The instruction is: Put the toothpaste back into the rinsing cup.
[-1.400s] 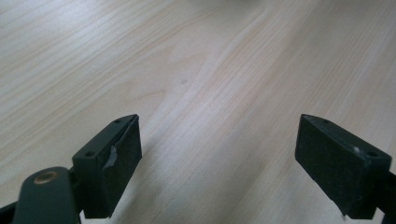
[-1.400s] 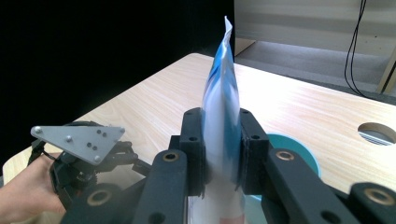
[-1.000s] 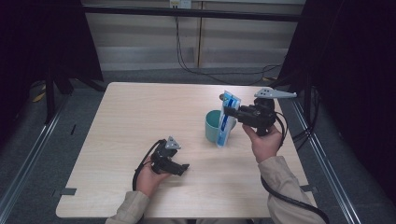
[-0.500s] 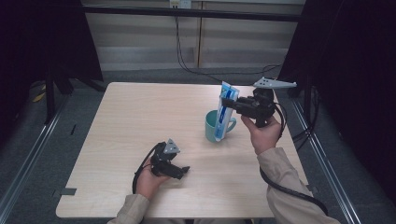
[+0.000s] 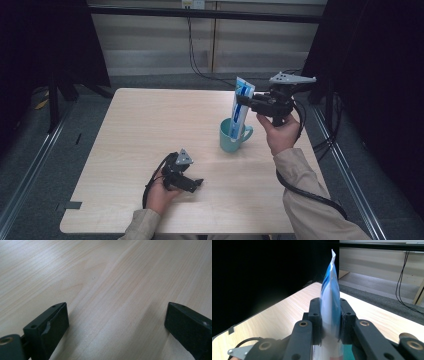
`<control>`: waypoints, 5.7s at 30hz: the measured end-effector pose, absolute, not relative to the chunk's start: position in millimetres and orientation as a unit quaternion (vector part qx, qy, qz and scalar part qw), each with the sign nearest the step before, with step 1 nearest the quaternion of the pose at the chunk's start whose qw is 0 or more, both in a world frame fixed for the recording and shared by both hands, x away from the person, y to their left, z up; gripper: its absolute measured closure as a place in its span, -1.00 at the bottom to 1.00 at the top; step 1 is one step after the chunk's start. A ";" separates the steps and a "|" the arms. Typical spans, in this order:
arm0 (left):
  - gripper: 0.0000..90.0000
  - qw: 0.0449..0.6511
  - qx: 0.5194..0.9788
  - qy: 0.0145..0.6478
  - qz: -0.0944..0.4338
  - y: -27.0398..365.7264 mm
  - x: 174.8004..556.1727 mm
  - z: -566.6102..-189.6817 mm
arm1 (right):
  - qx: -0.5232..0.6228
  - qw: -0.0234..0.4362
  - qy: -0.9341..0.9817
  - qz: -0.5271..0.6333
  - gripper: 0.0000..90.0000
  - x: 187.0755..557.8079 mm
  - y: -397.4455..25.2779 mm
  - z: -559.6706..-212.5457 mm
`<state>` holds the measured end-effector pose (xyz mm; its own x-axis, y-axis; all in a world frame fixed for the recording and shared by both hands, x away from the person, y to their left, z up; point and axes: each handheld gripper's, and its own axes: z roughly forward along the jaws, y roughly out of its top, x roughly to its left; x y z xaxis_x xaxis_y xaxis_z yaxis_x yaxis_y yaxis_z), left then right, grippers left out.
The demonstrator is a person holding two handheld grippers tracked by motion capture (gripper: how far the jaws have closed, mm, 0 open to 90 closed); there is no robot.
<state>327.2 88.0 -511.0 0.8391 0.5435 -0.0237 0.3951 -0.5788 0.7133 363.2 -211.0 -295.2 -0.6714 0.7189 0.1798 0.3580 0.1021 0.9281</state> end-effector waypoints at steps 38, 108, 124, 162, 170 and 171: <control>-0.72 0.383 0.878 0.269 0.101 89.5 326.7 -510.6 | 0.400 0.207 0.710 0.541 0.69 397.6 -210.0 -292.2; -0.72 0.382 0.878 0.270 0.100 89.5 326.6 -510.6 | 0.441 0.186 0.710 0.516 0.68 410.0 -193.4 -382.2; -0.72 0.378 0.880 0.267 0.101 90.1 326.9 -510.3 | 0.446 0.179 0.709 0.517 0.68 409.0 -196.8 -392.6; -0.70 0.378 0.880 0.270 0.102 90.3 327.0 -510.1 | 0.475 0.163 0.683 0.531 0.60 406.7 -236.2 -401.6; -0.70 0.377 0.880 0.270 0.103 90.3 326.9 -510.0 | 0.478 0.161 0.681 0.530 0.58 406.1 -240.6 -402.5; -0.70 0.377 0.880 0.270 0.103 90.3 326.9 -510.0 | 0.478 0.163 0.683 0.528 0.58 406.0 -240.2 -402.2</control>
